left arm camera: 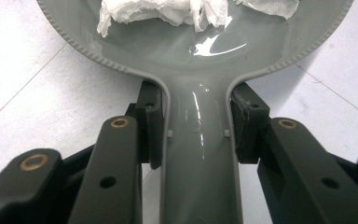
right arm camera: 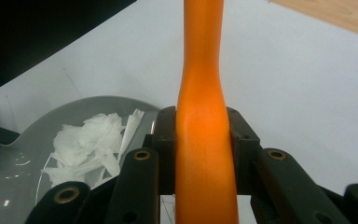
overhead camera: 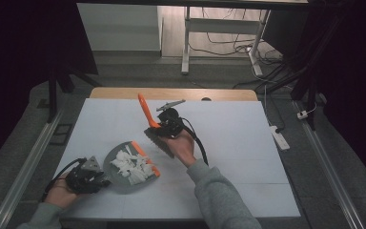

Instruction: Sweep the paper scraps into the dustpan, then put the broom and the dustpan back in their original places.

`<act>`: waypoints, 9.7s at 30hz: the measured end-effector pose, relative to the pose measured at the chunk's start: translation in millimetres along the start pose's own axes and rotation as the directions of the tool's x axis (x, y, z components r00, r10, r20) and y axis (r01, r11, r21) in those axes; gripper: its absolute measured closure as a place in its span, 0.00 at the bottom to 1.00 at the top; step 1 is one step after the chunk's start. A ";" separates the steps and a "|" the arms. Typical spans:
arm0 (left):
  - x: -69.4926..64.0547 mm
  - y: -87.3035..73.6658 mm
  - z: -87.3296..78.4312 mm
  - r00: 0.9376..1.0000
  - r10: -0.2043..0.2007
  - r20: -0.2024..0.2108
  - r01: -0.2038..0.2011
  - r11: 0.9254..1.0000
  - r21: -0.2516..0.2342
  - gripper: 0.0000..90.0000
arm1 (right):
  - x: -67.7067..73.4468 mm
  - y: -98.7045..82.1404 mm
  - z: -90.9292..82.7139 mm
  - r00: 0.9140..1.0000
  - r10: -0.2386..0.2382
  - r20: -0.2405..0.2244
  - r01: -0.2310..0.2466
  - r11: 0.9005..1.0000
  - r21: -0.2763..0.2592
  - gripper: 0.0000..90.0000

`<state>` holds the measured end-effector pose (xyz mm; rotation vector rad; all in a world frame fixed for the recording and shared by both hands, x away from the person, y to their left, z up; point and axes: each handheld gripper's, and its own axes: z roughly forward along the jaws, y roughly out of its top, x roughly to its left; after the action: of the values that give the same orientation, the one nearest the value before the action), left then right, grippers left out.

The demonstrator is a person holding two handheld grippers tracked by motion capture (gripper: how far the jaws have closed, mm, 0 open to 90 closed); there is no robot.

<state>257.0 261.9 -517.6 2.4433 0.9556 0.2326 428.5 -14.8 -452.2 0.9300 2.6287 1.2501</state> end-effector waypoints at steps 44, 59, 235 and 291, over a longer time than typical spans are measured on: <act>-0.1 0.0 0.3 1.000 -0.004 0.006 0.004 1.000 0.002 0.69 | -16.8 -16.5 7.2 0.978 -0.050 0.205 0.046 0.999 0.025 0.78; 0.0 0.2 0.9 1.000 -0.006 0.003 0.006 1.000 0.002 0.69 | 54.9 -15.4 47.4 0.994 -0.105 -0.035 0.108 0.991 0.075 0.78; 13.2 15.7 16.7 0.761 -0.584 -0.284 0.539 0.812 -0.224 0.69 | -111.2 -164.5 -127.0 0.865 0.498 0.053 -0.469 0.842 -0.266 0.77; 0.9 14.9 1.0 0.789 -0.549 -0.276 0.462 0.826 -0.323 0.25 | -131.8 -161.1 -158.8 0.900 0.306 0.309 -0.284 0.952 -0.115 0.48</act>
<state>266.8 252.7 -510.8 1.8613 1.6087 0.5771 405.6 -273.2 -487.5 1.4285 2.2376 1.1145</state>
